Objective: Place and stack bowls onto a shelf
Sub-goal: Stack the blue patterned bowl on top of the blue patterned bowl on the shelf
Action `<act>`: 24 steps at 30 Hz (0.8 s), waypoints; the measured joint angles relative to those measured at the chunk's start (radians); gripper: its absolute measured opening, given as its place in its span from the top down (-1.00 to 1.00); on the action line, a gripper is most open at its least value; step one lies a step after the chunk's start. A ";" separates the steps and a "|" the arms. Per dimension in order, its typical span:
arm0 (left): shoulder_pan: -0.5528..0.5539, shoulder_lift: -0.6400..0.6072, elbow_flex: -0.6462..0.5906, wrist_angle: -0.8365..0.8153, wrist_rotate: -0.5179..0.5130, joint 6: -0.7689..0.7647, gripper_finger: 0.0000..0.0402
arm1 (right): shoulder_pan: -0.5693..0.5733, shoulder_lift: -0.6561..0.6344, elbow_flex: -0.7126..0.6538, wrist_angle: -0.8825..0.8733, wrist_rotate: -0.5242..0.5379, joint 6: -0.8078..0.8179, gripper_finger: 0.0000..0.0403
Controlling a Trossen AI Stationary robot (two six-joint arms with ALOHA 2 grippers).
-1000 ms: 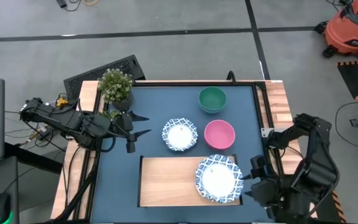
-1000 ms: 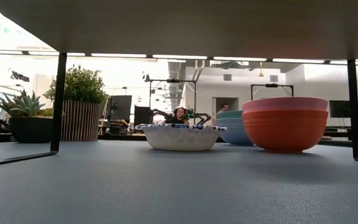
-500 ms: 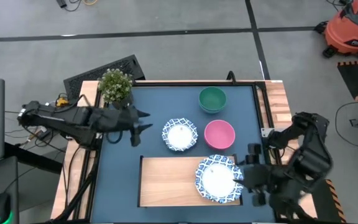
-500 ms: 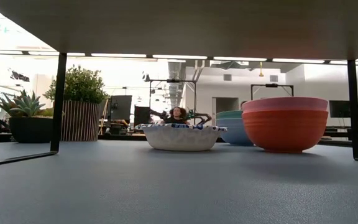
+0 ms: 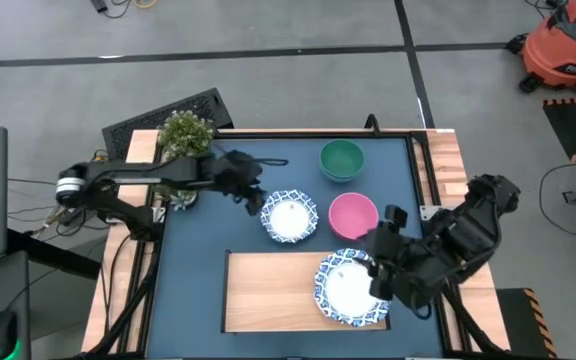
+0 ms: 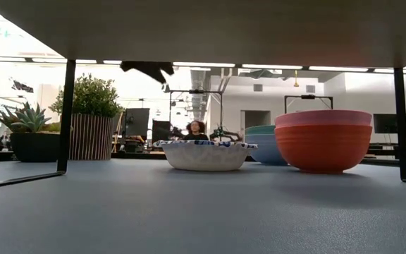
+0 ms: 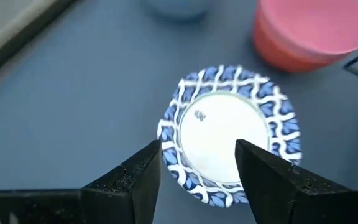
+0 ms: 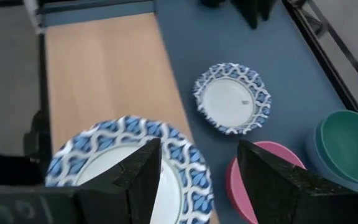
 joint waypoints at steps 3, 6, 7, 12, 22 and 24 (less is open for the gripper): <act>0.030 0.079 0.027 -0.007 0.031 -0.037 0.07 | -0.021 0.000 0.000 0.000 -0.007 0.002 -0.16; 0.051 0.151 0.049 -0.007 0.008 -0.050 0.07 | -0.036 0.000 0.000 0.000 -0.023 0.003 -0.16; 0.057 0.176 0.056 -0.006 0.004 -0.046 0.07 | -0.041 0.000 0.000 0.000 -0.024 0.003 -0.16; 0.066 0.294 0.090 -0.006 -0.008 0.027 0.07 | -0.055 0.000 0.000 0.000 -0.025 0.003 -0.16; 0.071 0.452 0.097 0.027 -0.003 0.063 0.07 | -0.060 0.000 0.000 0.004 -0.025 0.021 -0.16; 0.072 0.468 0.097 0.026 0.041 0.072 0.07 | -0.060 0.000 0.000 0.005 -0.025 0.021 -0.16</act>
